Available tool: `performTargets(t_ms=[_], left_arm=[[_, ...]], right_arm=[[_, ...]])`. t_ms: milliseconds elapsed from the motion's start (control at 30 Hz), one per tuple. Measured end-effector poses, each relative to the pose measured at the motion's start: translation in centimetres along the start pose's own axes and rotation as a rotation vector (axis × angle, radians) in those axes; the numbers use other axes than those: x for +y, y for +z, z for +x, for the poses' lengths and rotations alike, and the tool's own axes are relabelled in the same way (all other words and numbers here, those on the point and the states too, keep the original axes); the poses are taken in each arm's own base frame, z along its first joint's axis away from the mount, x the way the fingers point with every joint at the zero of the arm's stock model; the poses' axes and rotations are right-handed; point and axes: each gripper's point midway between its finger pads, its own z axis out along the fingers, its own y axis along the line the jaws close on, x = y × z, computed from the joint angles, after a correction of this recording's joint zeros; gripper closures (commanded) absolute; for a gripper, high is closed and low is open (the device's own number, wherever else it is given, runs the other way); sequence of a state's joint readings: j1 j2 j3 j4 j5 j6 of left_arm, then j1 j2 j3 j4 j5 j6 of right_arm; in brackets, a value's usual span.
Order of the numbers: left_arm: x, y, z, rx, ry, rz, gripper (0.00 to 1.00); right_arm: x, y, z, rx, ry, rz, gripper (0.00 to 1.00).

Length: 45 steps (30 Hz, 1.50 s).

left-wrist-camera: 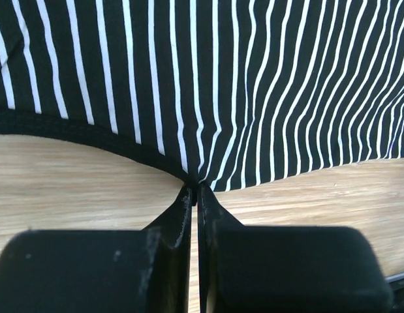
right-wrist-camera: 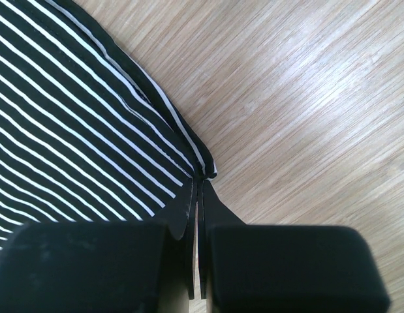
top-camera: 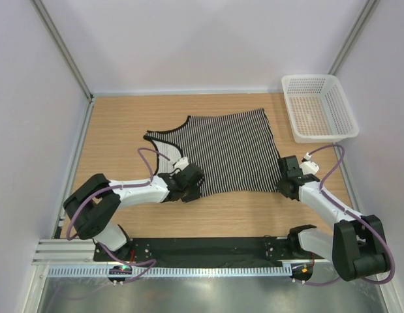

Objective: Fold and stack the tank tops
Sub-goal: Fold the tank top

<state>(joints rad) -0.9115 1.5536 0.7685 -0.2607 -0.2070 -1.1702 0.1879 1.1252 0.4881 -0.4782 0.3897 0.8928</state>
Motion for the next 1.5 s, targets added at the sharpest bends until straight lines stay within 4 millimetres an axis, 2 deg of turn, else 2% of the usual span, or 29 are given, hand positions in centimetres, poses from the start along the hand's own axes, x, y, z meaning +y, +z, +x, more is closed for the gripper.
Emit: performTargets(t_ms=[200, 433, 567, 700, 833, 967, 1167, 1300, 1500], left_arm=[[0.7, -0.3, -1.3, -0.011, -0.017, 0.000, 1.00], [4.2, -2.3, -4.6, -0.041, -0.089, -0.003, 1.00], [4.6, -3.0, -4.6, -0.025, -0.075, 0.004, 1.00], [4.3, -3.5, -4.8, 0.008, -0.045, 0.013, 1.00], [2.9, -3.6, -7.3, 0.012, -0.028, 0.031, 1.00], [1.8, -3.2, -9.5, 0.022, -0.022, 0.051, 1.00], [1.6, -2.9, -11.8, 0.030, -0.028, 0.048, 1.00], [0.7, -2.9, -14.1, 0.011, -0.023, 0.056, 1.00], [0.3, -1.1, -15.9, 0.015, -0.020, 0.036, 1.00]], right_arm=[[1.1, -1.3, 0.2, -0.017, -0.023, -0.062, 0.99], [3.3, -3.3, 2.7, 0.005, -0.070, -0.155, 0.99], [3.3, -3.4, 2.9, 0.017, -0.089, -0.122, 0.99], [4.7, -4.0, 1.2, -0.008, -0.118, -0.098, 0.99], [7.2, -4.8, -1.2, -0.057, -0.153, -0.106, 0.99], [8.6, -5.0, -2.6, -0.081, -0.177, -0.107, 0.99], [10.0, -3.5, -4.6, -0.061, -0.194, -0.069, 0.99], [11.6, -2.9, -6.3, -0.061, -0.185, -0.073, 0.99], [13.4, -1.8, -8.5, -0.054, -0.162, -0.075, 0.99]])
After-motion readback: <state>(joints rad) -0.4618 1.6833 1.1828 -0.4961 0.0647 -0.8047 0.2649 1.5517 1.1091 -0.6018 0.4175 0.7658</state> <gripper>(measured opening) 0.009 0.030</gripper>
